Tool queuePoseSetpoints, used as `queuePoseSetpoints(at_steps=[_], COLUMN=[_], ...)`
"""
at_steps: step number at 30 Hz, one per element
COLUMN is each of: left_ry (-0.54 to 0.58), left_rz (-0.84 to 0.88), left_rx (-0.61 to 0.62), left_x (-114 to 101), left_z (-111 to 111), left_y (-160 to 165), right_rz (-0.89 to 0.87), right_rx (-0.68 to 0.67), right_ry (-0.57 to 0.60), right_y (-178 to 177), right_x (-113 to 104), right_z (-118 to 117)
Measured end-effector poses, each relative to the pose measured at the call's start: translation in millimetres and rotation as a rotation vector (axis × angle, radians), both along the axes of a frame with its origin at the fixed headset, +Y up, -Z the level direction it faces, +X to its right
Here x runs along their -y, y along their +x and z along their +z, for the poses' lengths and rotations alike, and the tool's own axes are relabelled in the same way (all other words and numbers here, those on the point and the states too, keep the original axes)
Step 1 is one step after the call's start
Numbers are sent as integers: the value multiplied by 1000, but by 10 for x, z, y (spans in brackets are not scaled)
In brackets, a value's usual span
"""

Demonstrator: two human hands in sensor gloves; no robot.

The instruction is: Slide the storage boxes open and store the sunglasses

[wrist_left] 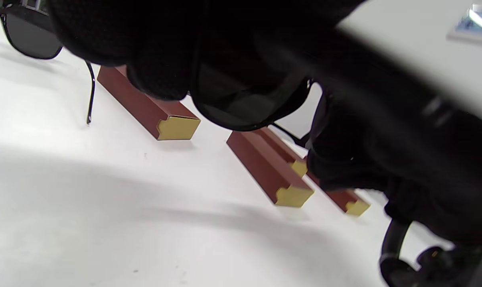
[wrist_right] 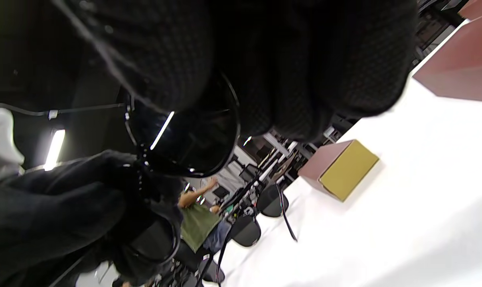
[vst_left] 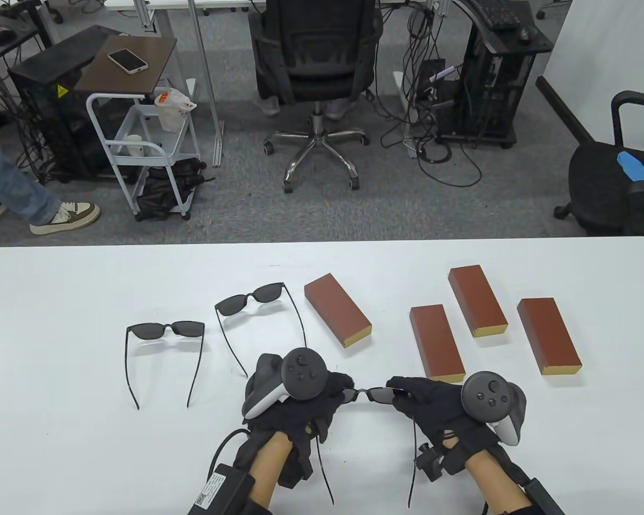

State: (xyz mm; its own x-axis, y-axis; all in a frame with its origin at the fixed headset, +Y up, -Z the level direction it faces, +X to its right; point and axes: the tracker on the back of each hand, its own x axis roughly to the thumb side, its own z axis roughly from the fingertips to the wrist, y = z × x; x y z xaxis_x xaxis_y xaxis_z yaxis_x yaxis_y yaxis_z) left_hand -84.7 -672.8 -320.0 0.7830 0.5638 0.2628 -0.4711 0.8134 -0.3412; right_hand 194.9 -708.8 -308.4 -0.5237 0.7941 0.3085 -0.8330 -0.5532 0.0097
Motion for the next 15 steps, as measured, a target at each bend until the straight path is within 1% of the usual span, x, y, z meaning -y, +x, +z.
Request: queuePoseSetpoints(at_steps=[4,6,9,12,15], left_ry=[-84,-128,-177,-219,-228], left_rz=[256,412,584,793,943], left_rx=[-35,-61,-72,-42,-29], left_x=[63,117,192,282,345], left_z=[-6,-4,7,26,51], left_y=[-99,-148,-185,-203,-197], right_rz=[-54,-86,-137,-182,-226], right_rx=[71,112,153,199,203], right_ry=[-12,-23,-49,-88,-133], right_y=[69,106,136,156,148], right_x=[-23,-27,-25,-3,21], right_z=[0,-4,3,12,16])
